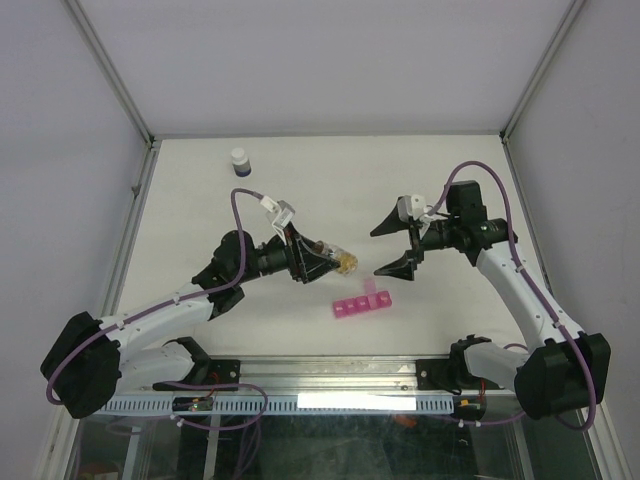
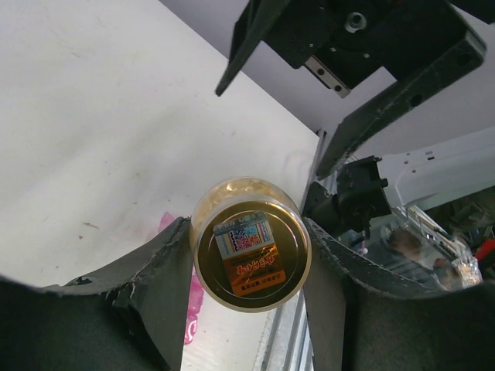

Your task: Sort the pills into containers

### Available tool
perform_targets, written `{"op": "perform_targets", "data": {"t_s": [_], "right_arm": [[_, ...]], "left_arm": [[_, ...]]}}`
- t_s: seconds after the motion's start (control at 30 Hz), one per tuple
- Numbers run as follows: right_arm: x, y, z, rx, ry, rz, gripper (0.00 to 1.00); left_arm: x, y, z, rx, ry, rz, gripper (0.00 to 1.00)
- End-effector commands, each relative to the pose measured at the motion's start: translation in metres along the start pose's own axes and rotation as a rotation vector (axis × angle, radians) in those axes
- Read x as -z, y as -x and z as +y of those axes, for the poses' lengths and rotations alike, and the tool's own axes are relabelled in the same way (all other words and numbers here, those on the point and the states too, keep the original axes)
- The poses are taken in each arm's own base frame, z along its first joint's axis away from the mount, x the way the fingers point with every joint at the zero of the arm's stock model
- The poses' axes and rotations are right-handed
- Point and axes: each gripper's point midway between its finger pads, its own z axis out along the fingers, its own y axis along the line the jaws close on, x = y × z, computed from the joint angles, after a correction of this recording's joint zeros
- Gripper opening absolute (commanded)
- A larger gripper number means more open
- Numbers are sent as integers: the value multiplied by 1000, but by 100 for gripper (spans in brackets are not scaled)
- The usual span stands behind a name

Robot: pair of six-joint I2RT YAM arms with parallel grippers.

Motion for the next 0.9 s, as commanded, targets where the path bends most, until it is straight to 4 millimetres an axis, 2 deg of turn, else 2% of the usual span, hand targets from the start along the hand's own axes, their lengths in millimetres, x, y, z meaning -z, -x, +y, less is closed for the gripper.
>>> {"op": "perform_targets", "data": {"t_s": [0.0,0.33,0.57,0.7,0.87], "right_arm": [[2,7,-1,71,-7,3,94],[-13,-3,1,54,7,47,94],[-31,-5,12,3,66,64,93],[-41,-14,3,-37,22,100,91],[-50,-19,-12,-27,-71,98,83]], "left_arm": [[-7,19,-29,-70,-97,-81,5],[-24,9,-44,-80,-136,-63,5],[-33,10,-23,-70,5,-88,4],[-37,14,-18,-41,41,-112,4],[-42,21,-20,9,49,-139,4]]}}
